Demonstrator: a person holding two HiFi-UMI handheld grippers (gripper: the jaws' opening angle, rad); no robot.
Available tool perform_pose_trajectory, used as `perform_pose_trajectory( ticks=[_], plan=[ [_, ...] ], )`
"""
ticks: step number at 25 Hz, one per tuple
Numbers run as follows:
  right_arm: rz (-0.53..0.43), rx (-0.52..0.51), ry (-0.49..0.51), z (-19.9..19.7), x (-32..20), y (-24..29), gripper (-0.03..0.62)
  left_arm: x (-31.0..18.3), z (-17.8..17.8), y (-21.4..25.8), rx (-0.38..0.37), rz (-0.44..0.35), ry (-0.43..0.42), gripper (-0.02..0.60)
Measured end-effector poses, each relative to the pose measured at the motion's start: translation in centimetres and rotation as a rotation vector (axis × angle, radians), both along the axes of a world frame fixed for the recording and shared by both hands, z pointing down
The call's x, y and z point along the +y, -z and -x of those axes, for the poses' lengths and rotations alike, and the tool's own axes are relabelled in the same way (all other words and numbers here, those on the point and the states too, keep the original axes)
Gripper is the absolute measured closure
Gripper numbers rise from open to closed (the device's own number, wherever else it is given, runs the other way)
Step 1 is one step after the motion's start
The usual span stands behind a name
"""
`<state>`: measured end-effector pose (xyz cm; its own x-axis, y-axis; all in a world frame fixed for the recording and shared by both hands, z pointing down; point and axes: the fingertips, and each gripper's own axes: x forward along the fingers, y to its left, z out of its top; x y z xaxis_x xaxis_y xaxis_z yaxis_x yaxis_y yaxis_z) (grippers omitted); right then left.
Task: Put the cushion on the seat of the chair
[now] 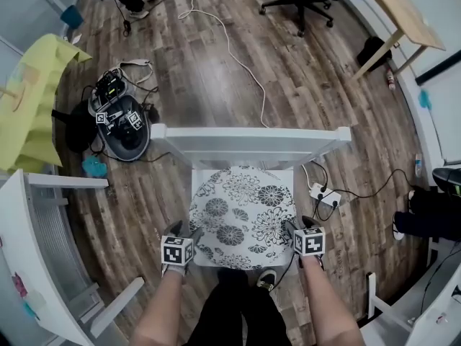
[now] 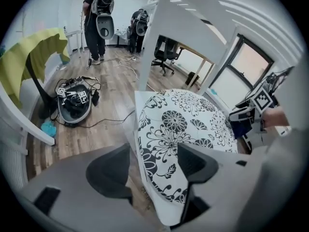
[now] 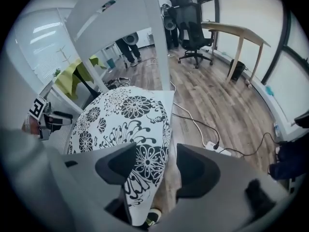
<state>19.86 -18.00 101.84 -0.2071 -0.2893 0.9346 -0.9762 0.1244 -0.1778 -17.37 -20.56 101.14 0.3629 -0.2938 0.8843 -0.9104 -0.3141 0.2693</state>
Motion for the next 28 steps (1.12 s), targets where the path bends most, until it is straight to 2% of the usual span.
perform_pose_trajectory(
  ticks=[2,6,10,12,15,17,19,24,28],
  plan=[
    [-0.014,-0.007,0.023,0.3,-0.5,1.6,0.333,-0.1,-0.3,1.9,-0.002,-0.023,0.002,0.279],
    [-0.036,-0.025,0.058,1.4,-0.8,4.9,0.333,0.6,-1.0,4.8,-0.005,-0.015,0.033,0.279],
    [-0.100,-0.047,0.104,3.6,-1.3,9.9,0.352,-0.1,-3.3,9.4,0.039,-0.072,-0.012,0.296],
    [-0.178,-0.063,0.131,4.8,-1.7,13.6,0.421,-0.4,-5.0,13.1,0.076,-0.133,-0.044,0.342],
    [-0.295,-0.124,0.153,6.6,-2.2,19.5,0.521,-0.7,-6.8,19.0,0.125,-0.243,-0.074,0.444],
    [-0.370,-0.163,0.176,7.5,-2.1,23.7,0.556,-0.4,-7.6,22.9,0.150,-0.307,-0.090,0.514],
    [-0.459,-0.192,0.218,8.4,-2.1,28.1,0.577,0.0,-8.5,27.1,0.179,-0.368,-0.104,0.550],
    [-0.664,-0.259,0.335,10.5,-0.5,38.9,0.580,1.7,-10.4,37.5,0.282,-0.522,-0.124,0.571],
    [-0.770,-0.303,0.418,12.0,1.8,46.0,0.580,3.5,-11.8,44.7,0.322,-0.629,-0.170,0.571]
  ],
)
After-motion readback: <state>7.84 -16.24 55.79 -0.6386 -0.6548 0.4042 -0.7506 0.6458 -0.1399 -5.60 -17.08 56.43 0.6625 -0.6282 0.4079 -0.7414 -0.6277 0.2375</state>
